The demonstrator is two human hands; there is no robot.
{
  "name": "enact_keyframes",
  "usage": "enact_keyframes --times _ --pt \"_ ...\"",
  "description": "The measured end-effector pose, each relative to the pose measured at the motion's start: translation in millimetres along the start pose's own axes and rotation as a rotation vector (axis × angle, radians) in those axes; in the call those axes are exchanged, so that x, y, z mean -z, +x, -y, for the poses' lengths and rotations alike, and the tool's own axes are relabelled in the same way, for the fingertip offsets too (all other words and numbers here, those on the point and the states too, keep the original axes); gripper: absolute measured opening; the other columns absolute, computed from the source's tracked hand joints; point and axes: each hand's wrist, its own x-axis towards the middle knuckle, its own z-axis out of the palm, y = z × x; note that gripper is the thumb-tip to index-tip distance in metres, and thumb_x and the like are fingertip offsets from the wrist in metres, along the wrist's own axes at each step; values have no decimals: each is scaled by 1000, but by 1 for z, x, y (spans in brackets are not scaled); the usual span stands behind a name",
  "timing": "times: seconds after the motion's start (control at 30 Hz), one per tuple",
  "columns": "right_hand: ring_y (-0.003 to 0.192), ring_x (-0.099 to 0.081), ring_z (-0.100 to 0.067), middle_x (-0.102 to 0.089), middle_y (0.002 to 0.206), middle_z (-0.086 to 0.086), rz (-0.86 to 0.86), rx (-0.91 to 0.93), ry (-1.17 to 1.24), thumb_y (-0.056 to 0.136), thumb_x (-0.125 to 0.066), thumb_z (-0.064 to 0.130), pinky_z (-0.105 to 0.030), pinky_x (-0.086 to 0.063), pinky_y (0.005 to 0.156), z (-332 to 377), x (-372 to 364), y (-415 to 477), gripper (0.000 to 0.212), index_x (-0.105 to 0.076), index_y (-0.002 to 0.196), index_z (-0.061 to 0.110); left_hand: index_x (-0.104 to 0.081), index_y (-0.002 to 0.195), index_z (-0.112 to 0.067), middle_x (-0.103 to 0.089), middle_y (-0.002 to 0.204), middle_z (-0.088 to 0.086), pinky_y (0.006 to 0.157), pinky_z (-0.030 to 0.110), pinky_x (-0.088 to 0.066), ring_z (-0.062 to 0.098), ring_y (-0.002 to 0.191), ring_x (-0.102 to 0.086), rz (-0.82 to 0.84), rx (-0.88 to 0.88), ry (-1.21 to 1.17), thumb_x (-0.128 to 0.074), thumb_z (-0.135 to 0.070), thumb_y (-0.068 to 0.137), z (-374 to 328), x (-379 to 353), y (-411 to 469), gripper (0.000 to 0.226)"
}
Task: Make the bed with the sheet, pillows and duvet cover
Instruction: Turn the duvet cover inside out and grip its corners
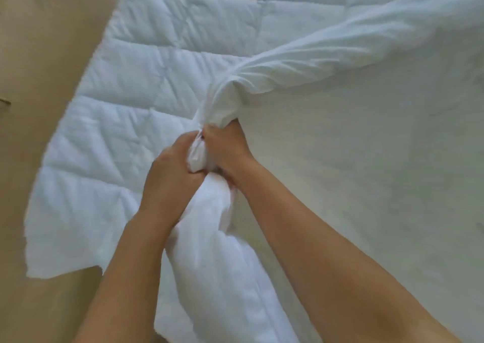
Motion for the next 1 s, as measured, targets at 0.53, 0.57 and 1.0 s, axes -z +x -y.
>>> enact_keyframes --times 0.53,0.57,1.0 --pt "91 -64 -18 -66 101 -3 -594 -282 -177 85 -65 17 -25 -52 75 -141 91 -41 15 -59 99 19 -14 148 -36 -18 154 6 108 48 -19 29 139 -20 587 -190 260 -43 -60 83 92 -156 -36 75" --pt "93 -63 -14 -65 108 -3 -513 -383 -148 88 -62 25 -25 -51 78 -153 112 -45 14 -58 101 22 -5 149 -36 -4 158 5 110 56 -10 31 143 -5 657 -189 355 -42 -59 86 92 -181 -38 76" --pt "105 -46 -32 -46 119 -13 -378 -618 -949 91 -47 22 -36 -40 76 -287 173 -72 27 -45 113 7 -19 145 4 -27 149 26 105 61 -24 43 138 -25 468 -304 494 -64 -7 69 25 -250 -89 89"
